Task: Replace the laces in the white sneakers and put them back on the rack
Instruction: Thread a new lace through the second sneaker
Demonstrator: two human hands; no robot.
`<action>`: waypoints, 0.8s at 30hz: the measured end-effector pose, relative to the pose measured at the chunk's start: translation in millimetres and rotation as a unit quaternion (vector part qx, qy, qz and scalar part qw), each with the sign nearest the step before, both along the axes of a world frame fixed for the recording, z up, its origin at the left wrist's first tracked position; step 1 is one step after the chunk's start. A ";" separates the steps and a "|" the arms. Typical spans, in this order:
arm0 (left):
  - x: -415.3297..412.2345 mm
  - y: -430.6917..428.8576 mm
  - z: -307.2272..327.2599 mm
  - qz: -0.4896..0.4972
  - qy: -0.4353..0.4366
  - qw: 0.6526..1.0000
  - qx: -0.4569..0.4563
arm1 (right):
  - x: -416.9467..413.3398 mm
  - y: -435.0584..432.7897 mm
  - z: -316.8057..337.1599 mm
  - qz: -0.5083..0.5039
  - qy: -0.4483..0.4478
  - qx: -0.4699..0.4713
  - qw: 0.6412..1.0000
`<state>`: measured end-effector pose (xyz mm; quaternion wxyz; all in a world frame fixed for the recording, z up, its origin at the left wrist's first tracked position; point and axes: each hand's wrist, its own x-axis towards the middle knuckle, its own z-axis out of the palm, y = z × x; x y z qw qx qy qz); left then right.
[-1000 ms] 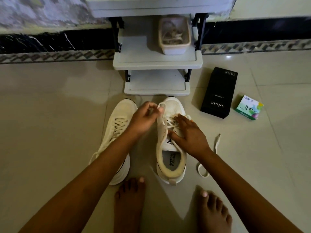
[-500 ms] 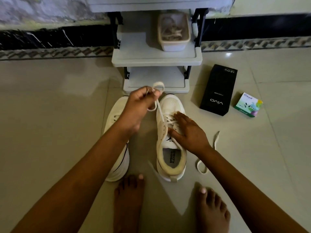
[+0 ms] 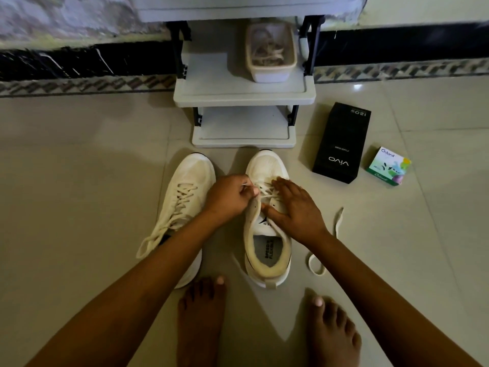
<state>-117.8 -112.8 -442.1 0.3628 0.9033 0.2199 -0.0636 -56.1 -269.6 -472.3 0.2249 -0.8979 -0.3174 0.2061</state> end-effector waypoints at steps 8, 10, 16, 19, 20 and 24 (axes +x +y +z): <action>7.2 26.4 57.6 0.130 -0.162 0.954 -0.216 | 0.9 0.1 -1.8 -0.001 0.012 0.011 1.000; 2.6 23.3 40.3 0.093 -0.081 0.979 -0.160 | 0.5 0.1 -1.2 -0.001 0.013 0.009 1.000; -11.3 1.3 0.1 -0.005 -0.030 0.999 -0.039 | 1.8 1.0 -2.0 -0.001 0.012 0.013 1.000; -7.3 -2.7 1.8 -0.003 -0.047 0.999 0.024 | 0.9 1.4 -1.6 -0.002 0.011 0.012 1.000; -5.0 -2.7 4.0 -0.006 -0.042 0.999 0.026 | 1.1 1.6 -1.1 -0.002 0.013 0.012 1.000; -1.5 -1.9 14.9 0.125 -0.053 0.971 -0.197 | 2.3 -1.3 1.6 -0.003 0.019 0.026 0.999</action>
